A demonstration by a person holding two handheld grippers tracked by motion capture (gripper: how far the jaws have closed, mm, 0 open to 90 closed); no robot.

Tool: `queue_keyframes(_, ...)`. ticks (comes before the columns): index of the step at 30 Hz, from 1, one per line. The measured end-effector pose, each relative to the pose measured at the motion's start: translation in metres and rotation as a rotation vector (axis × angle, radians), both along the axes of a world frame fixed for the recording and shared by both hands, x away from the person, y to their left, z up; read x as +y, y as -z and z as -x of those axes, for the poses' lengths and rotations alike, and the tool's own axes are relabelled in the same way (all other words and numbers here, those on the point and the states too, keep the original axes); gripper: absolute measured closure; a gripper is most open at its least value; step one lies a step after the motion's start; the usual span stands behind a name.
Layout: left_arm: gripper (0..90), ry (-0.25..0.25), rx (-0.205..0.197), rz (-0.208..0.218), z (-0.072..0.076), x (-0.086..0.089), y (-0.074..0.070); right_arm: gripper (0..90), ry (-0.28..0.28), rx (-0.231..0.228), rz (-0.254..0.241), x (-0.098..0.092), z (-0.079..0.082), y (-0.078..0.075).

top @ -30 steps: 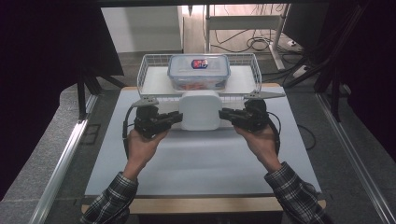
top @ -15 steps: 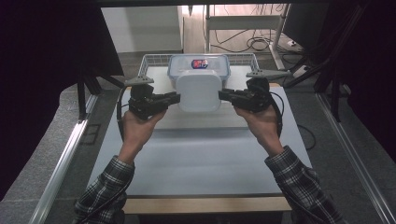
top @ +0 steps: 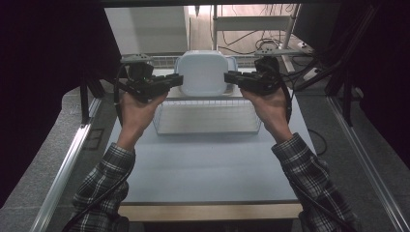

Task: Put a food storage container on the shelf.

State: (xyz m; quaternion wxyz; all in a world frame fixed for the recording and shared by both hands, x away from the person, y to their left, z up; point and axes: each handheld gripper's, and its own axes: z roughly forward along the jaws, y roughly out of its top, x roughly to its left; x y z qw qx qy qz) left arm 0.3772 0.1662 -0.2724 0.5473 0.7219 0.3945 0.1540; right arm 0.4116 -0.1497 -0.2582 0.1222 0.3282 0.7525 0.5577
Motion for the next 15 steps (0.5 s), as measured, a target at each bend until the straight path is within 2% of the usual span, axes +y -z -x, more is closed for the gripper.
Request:
queue_keyframes(4, 78.7, 0.013, 0.008, 0.027, -0.012, 0.004, -0.006, 78.6, 0.002, 0.015, -0.017, 0.001, -0.008, -0.005)
queue_keyframes(9, 78.7, 0.006, 0.023, 0.026, -0.025, 0.002, -0.013, 78.1, 0.023, 0.032, -0.022, 0.002, -0.023, -0.009)
queue_keyframes(15, 78.3, 0.002, 0.043, 0.03, -0.038, 0.0, -0.012, 77.6, 0.041, 0.041, -0.015, 0.003, -0.033, -0.01)
